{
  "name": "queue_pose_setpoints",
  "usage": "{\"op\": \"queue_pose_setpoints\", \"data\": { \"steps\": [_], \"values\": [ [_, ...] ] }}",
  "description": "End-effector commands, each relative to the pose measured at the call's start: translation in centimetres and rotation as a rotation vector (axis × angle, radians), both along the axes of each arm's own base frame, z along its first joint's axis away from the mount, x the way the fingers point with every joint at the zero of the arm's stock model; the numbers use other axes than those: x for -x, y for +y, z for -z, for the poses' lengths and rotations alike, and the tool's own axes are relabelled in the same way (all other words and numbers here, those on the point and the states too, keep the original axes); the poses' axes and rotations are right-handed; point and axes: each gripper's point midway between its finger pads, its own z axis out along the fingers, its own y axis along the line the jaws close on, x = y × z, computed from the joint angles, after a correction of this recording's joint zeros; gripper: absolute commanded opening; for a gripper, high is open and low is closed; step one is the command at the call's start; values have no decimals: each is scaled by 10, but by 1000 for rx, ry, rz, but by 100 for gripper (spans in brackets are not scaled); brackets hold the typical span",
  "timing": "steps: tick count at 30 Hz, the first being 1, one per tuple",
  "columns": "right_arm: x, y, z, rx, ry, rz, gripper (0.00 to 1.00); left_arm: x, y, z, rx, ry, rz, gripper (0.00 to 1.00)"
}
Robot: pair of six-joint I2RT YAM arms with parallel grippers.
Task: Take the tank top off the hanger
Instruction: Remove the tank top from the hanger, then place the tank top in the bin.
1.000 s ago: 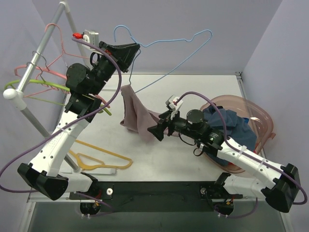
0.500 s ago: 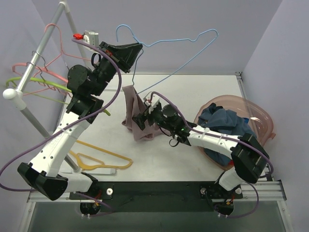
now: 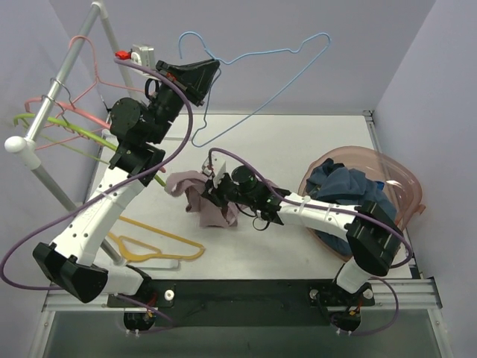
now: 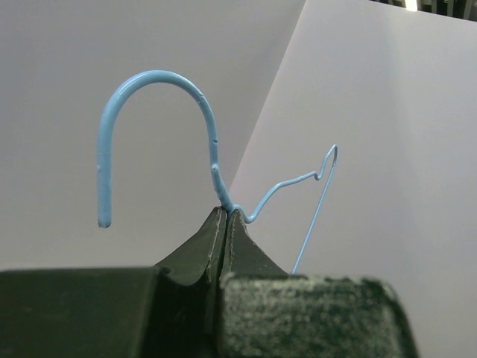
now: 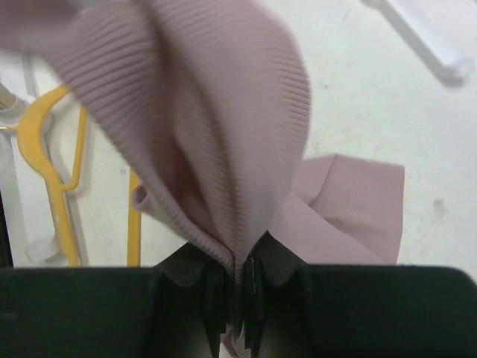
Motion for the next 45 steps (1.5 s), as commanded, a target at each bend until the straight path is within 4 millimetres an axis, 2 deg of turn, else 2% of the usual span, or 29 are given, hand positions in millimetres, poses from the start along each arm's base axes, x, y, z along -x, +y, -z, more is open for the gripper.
{"op": "queue_pose_setpoints", "data": {
  "steps": [1, 3, 5, 6, 7, 8, 9, 11, 12, 14, 15, 17, 18, 19, 21, 22, 23, 25, 26, 28, 29, 32, 33, 37, 41, 42, 43, 44, 45],
  "values": [
    [-4, -30, -13, -20, 93, 104, 0, 13, 12, -41, 60, -117, -35, 0],
    [-11, -48, -11, -36, 148, 196, 0, 13, 12, -43, 25, -112, -48, 0],
    [-14, -69, -27, -67, 163, 282, 0, 16, 15, -43, -1, -113, -64, 0],
    [-12, -78, -28, -67, 168, 309, 0, 17, 19, -41, -16, -109, -83, 0],
    [-9, -89, -43, -96, 160, 333, 0, 18, 23, -41, -20, -105, -94, 0],
    [-8, -97, -46, -116, 175, 365, 0, 16, 24, -35, -49, -87, -110, 0],
    [-10, -111, -60, -151, 165, 412, 0, 21, 27, -40, -59, -94, -116, 0],
    [-9, -130, -64, -142, 183, 471, 0, 20, 28, -33, -109, -66, -132, 0],
    [-13, -149, -80, -180, 168, 549, 0, 22, 30, -34, -117, -68, -138, 0],
    [-12, -170, -97, -186, 169, 614, 0, 23, 33, -28, -143, -53, -153, 0],
    [-15, -190, -117, -231, 153, 682, 0, 26, 38, -30, -141, -53, -168, 0],
    [-14, -217, -143, -250, 144, 762, 0, 27, 43, -25, -167, -41, -190, 0],
    [-10, -233, -147, -245, 161, 812, 0, 30, 47, -27, -168, -45, -205, 0],
    [-15, -255, -175, -292, 127, 889, 0, 31, 50, -29, -168, -47, -215, 0],
    [-10, -280, -188, -281, 114, 958, 0, 32, 52, -30, -185, -43, -225, 0],
    [-12, -299, -201, -286, 80, 1021, 0, 35, 53, -34, -191, -48, -222, 0],
    [-8, -311, -226, -323, 44, 1046, 0, 35, 52, -34, -196, -47, -215, 0],
    [-5, -338, -247, -285, -17, 1118, 0, 38, 49, -38, -202, -63, -194, 0],
    [-1, -348, -276, -313, -66, 1138, 0, 38, 47, -40, -203, -67, -185, 0],
    [4, -368, -293, -247, -132, 1186, 0, 42, 42, -40, -210, -76, -154, 0],
    [10, -386, -319, -276, -181, 1246, 0, 38, 39, -30, -230, -45, -144, 0],
    [20, -406, -345, -240, -261, 1297, 0, 39, 39, -27, -240, -39, -139, 0],
    [29, -413, -365, -278, -296, 1309, 0, 40, 39, -27, -239, -38, -140, 0],
    [42, -433, -385, -254, -361, 1371, 0, 43, 40, -28, -250, -48, -139, 0],
    [51, -450, -374, -168, -381, 1441, 0, 46, 40, -29, -270, -59, -135, 0],
    [51, -454, -367, -136, -377, 1468, 0, 47, 39, -28, -275, -60, -129, 0],
    [40, -450, -340, -52, -346, 1478, 0, 46, 38, -26, -279, -60, -125, 0],
    [42, -452, -328, -37, -332, 1486, 0, 47, 36, -24, -283, -60, -118, 0],
    [36, -447, -307, -32, -294, 1485, 0, 48, 34, -23, -289, -62, -105, 0]
  ]
}}
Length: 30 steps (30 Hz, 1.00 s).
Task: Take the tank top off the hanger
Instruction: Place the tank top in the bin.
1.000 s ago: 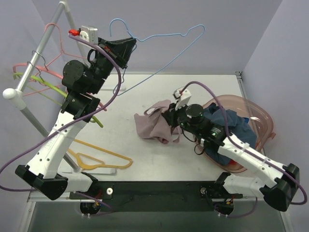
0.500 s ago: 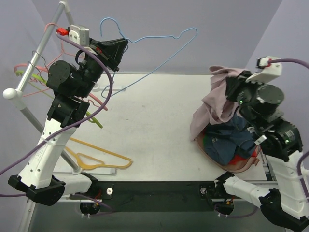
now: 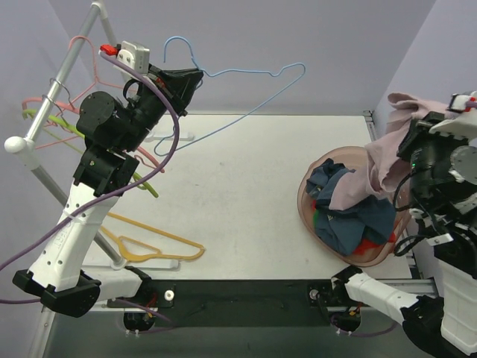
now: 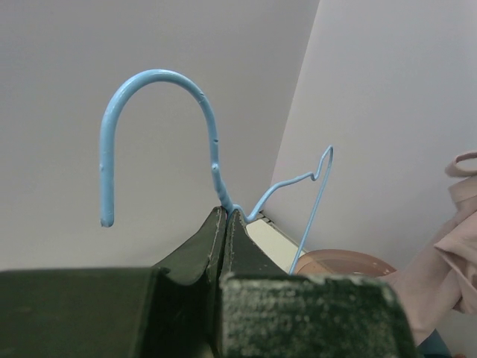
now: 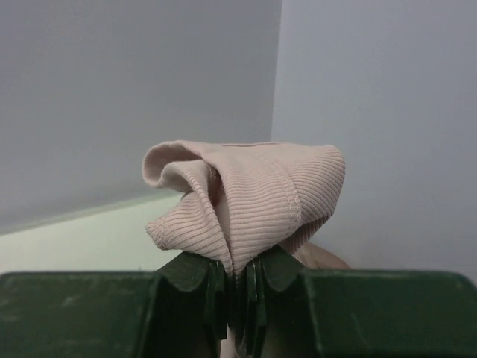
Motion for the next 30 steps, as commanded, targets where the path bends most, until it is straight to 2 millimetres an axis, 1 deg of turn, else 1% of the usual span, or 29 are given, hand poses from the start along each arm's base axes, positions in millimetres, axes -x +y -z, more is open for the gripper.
{"op": "queue_pose_setpoints", "data": {
  "steps": [1, 3, 4, 6, 7, 8, 9, 10, 11, 13, 14, 15, 16, 17, 18, 19, 20, 21, 22, 23, 24, 25, 26, 27, 28, 29, 30],
  "values": [
    [-24, 1, 98, 92, 225, 87, 0, 16, 2, -18, -8, -69, 36, 0],
    [-27, 9, 147, 57, 297, 49, 0, 15, -1, -12, -24, -66, 44, 0],
    [-32, 11, 201, -16, 377, 52, 0, 15, -4, -6, -37, -61, 59, 0],
    [-34, 14, 249, -126, 443, 48, 0, 15, -4, -1, -50, -58, 61, 0],
    [-37, 22, 277, -230, 486, -3, 0, 15, -4, 4, -56, -49, 60, 0],
    [-39, 22, 314, -273, 535, 6, 0, 15, -4, 6, -61, -47, 59, 0],
    [-39, 21, 335, -320, 560, 17, 0, 15, -4, 8, -70, -45, 57, 0],
    [-39, 14, 351, -407, 563, 51, 0, 16, -5, 10, -77, -45, 66, 0],
    [-38, 12, 377, -443, 595, 70, 0, 17, -6, 10, -83, -47, 74, 0],
    [-36, 5, 390, -506, 603, 95, 0, 18, -10, 14, -104, -47, 92, 0],
    [-35, 5, 394, -532, 610, 88, 4, 20, -12, 15, -113, -50, 110, 0],
    [-35, 0, 391, -539, 601, 93, 9, 21, -13, 17, -120, -46, 118, 0],
    [-35, 0, 383, -539, 579, 78, 15, 21, -15, 18, -124, -43, 126, 0],
    [-32, 2, 377, -528, 591, 49, 26, 23, -18, 21, -132, -44, 146, 0],
    [-35, 5, 353, -516, 551, 14, 33, 24, -19, 22, -135, -43, 157, 0],
    [-31, 6, 342, -499, 544, -6, 39, 23, -21, 24, -140, -40, 166, 0],
    [-31, 14, 330, -490, 543, -64, 48, 24, -23, 25, -144, -39, 178, 0],
    [-34, 23, 296, -462, 498, -143, 52, 25, -25, 28, -150, -38, 189, 0],
    [-32, 27, 289, -450, 517, -175, 54, 26, -27, 29, -155, -39, 199, 0],
    [-33, 34, 273, -438, 499, -229, 60, 26, -27, 30, -159, -40, 205, 0],
    [-32, 55, 261, -428, 499, -365, 63, 28, -28, 31, -163, -43, 216, 0],
    [-32, 71, 238, -423, 460, -470, 66, 28, -29, 31, -165, -43, 222, 0],
    [-31, 84, 228, -428, 450, -553, 70, 28, -31, 33, -168, -41, 229, 0],
    [-22, 106, 216, -443, 449, -697, 72, 30, -33, 33, -172, -47, 243, 0],
    [-21, 114, 200, -438, 423, -756, 74, 31, -34, 33, -176, -48, 252, 0],
    [-18, 120, 192, -435, 412, -800, 77, 32, -35, 34, -183, -50, 262, 0],
    [-12, 130, 182, -424, 397, -877, 77, 36, -38, 36, -193, -57, 292, 0]
  ]
}}
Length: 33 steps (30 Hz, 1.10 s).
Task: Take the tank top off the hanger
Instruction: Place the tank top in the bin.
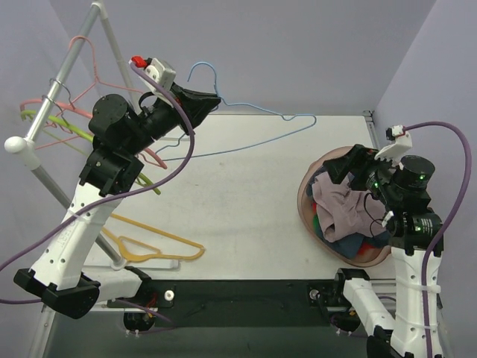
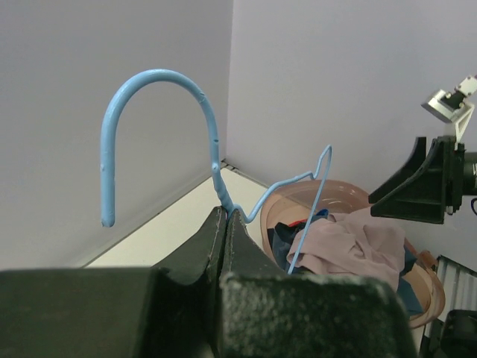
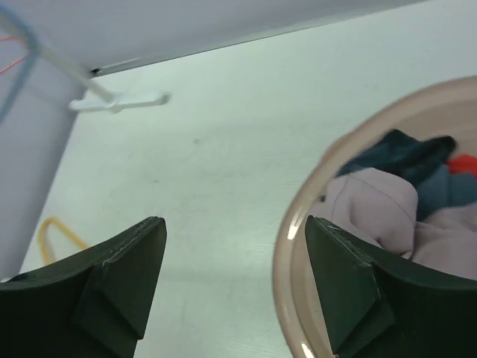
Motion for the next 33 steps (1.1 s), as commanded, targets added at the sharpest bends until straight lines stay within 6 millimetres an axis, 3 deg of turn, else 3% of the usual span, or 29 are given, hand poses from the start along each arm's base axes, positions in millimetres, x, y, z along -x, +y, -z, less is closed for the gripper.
{"op": "queue_pose_setpoints", "data": {
  "steps": [1, 4, 11, 15, 23, 26, 27, 30, 33],
  "values": [
    [27, 60, -44, -69, -108, -407, 77, 18, -8, -8, -25, -71, 105, 0],
    [35, 70, -67, -24, -212, -504, 77, 29, -13, -6, -44, -75, 170, 0],
    [36, 81, -88, 9, -285, -637, 75, 42, -13, -1, -86, -81, 217, 0],
    [39, 92, -98, -36, -295, -730, 67, 47, -15, 1, -97, -80, 244, 0],
    [45, 103, -89, -103, -262, -840, 56, 50, -16, 0, -72, -79, 263, 0],
    [44, 105, -86, -104, -263, -849, 48, 52, -17, 0, -65, -78, 278, 0],
    [44, 107, -86, -107, -264, -853, 37, 53, -18, 0, -62, -78, 280, 0],
    [46, 112, -89, -112, -277, -873, 20, 53, -18, 1, -55, -71, 286, 0],
    [49, 113, -90, -104, -292, -878, 9, 55, -19, -1, -47, -70, 294, 0]
  ]
}}
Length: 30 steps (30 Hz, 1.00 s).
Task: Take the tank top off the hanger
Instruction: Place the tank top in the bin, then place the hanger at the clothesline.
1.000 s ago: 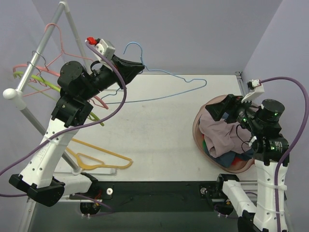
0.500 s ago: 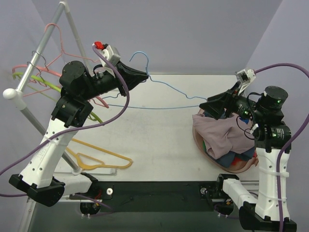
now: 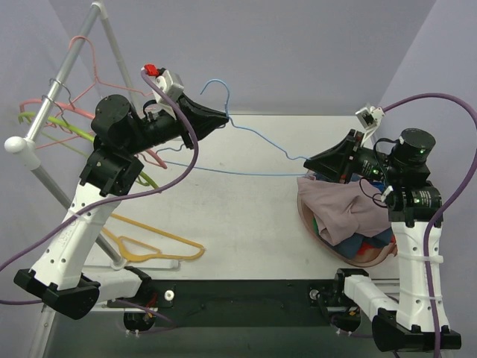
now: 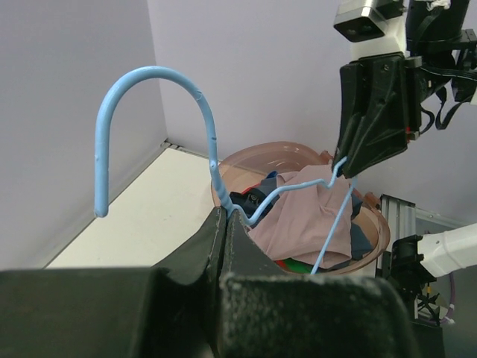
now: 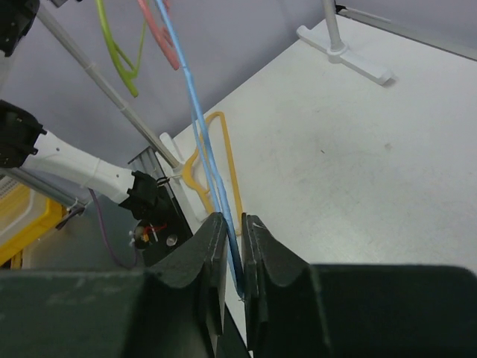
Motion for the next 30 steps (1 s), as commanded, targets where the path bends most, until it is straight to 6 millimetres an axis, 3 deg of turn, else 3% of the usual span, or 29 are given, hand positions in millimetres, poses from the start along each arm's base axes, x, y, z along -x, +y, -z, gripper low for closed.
{"op": "queue_pose_setpoints", "data": {
  "steps": [1, 3, 8, 11, 12, 19, 24, 30],
  "values": [
    [8, 5, -14, -10, -90, -48, 6, 18, 3, -24, 54, -63, 41, 0],
    [10, 5, -16, -6, -106, -50, 0, 19, 4, -27, 61, -69, 44, 0],
    [12, 1, -19, 18, -169, 6, 0, 21, 5, -31, 71, -65, 44, 0],
    [12, -3, -27, 25, -213, 52, 0, 23, 7, -33, 69, -64, 34, 20],
    [14, -4, -32, 24, -227, 60, 0, 23, 8, -33, 67, -64, 32, 33],
    [18, -8, -59, 18, -311, 107, 0, 31, 17, -42, 70, -88, 4, 75],
    [16, -6, -72, -27, -308, 111, 0, 37, 24, -49, 74, -85, -20, 86],
    [9, 4, -88, -78, -334, 74, 0, 71, 31, -60, 130, -96, 57, 97]
  ]
}}
